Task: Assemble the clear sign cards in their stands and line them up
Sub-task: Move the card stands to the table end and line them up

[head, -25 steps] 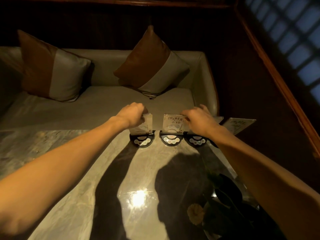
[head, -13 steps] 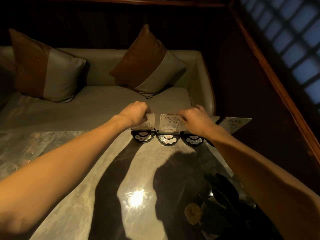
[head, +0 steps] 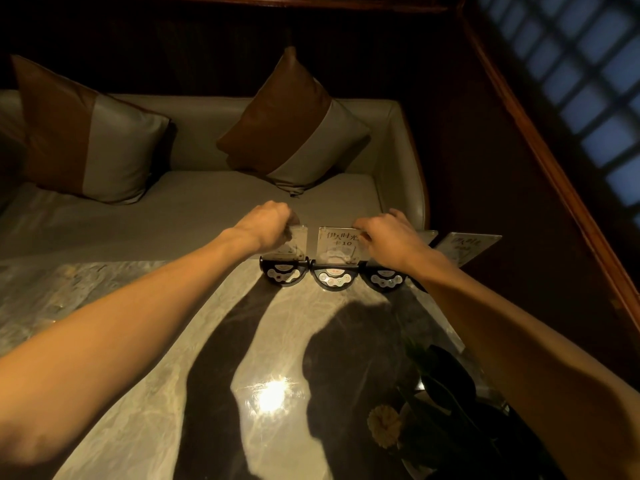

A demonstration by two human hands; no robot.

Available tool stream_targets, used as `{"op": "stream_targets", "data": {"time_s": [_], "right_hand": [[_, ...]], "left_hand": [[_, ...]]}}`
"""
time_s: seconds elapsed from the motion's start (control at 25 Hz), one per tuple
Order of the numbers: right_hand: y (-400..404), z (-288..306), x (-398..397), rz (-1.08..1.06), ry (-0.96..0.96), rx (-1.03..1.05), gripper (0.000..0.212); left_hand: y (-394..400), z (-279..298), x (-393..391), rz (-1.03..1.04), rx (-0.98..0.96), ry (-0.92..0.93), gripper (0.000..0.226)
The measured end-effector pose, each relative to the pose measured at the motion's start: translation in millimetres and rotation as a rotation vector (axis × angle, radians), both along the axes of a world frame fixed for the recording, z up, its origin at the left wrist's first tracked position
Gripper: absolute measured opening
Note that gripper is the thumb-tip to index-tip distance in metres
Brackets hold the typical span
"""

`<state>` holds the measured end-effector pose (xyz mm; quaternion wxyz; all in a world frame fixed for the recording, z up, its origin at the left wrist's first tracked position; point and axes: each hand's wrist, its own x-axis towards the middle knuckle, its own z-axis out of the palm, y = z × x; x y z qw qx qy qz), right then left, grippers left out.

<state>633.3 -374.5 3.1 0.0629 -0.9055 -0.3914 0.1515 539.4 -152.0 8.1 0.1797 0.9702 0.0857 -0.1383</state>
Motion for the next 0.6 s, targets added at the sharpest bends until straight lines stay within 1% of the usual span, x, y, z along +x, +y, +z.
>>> {"op": "stream_targets", "data": {"time_s": [0.28,0.48,0.6], "right_hand": [[2.1,0.4,-0.3,-0.010,0.017,0.005,0.025],[2.3,-2.8,0.1,-0.010,0.021,-0.009,0.022],[0.4,-2.7,0.2,0.003,0.020,-0.032,0.024]], "left_hand": [[1.4,-1.5,-1.0,-0.015,0.001,0.013,0.025],[-2.3,-3.4,1.2,-0.014,0.029,0.009,0.025],[-0.2,-5.0,2.1,-0.006,0.037,0.026,0.027]]}}
